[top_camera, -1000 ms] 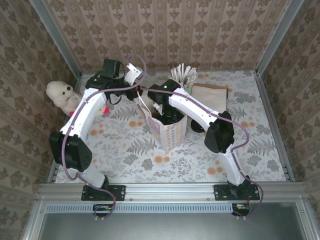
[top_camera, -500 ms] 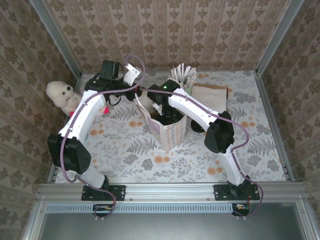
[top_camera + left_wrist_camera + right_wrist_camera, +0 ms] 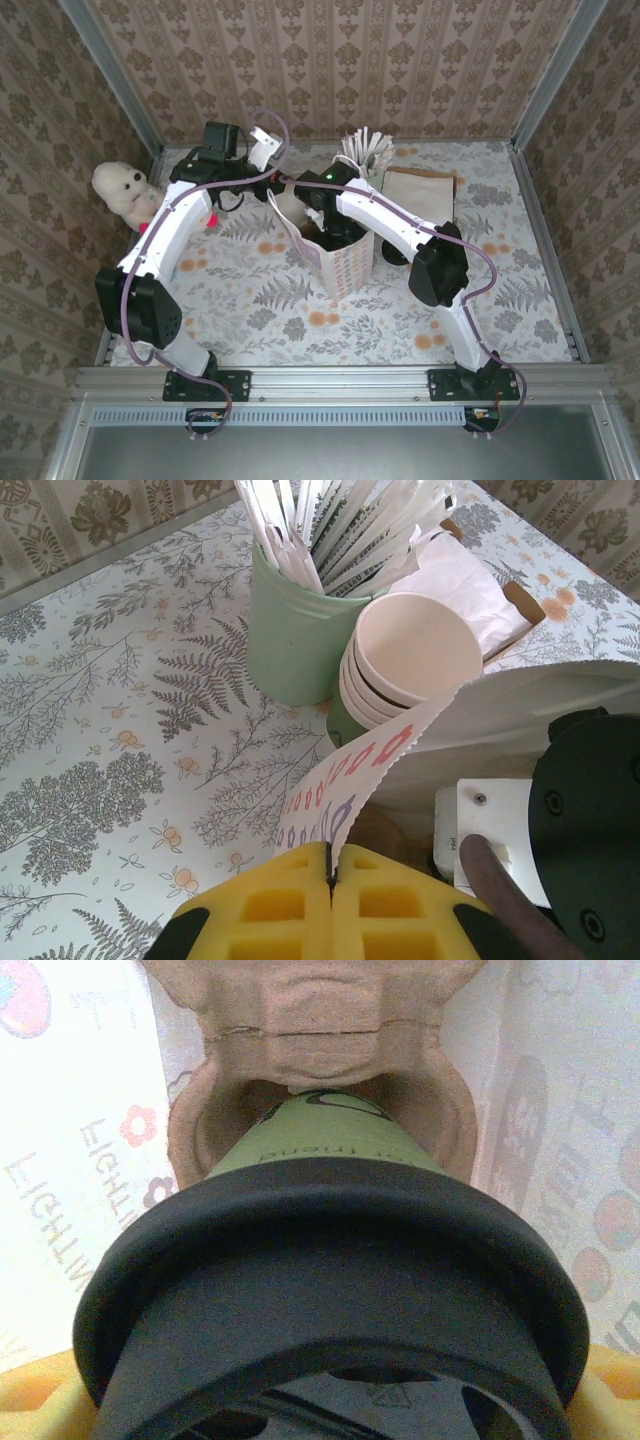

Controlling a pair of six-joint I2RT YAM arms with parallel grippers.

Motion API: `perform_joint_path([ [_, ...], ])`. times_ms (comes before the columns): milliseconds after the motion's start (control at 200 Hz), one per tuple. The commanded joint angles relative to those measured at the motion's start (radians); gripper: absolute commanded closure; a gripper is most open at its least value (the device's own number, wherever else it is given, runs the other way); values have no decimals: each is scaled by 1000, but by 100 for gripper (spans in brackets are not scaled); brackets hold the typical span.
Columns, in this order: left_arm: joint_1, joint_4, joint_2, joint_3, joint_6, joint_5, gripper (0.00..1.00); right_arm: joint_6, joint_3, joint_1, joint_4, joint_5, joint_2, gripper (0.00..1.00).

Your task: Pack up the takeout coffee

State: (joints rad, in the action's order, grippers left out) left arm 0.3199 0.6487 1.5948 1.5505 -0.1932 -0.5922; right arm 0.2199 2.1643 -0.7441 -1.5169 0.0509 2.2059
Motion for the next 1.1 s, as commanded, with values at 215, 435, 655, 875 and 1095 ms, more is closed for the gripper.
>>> perform_joint_path([
  [215, 0, -14, -17, -2, 20, -40, 100, 14, -11, -4, -3, -39, 0, 66],
  [435, -1, -10, -11, 6, 20, -40, 100, 20, -11, -4, -12, -49, -2, 66],
  [655, 0, -6, -16, 8, 15, -39, 100, 30, -5, -4, -56, -44, 16, 66],
  [875, 0, -6, -18, 6, 13, -37, 100, 43, 9, -4, -78, -49, 23, 65],
  [1095, 1, -6, -18, 7, 16, -43, 100, 28, 12, -2, -31, -35, 31, 66],
])
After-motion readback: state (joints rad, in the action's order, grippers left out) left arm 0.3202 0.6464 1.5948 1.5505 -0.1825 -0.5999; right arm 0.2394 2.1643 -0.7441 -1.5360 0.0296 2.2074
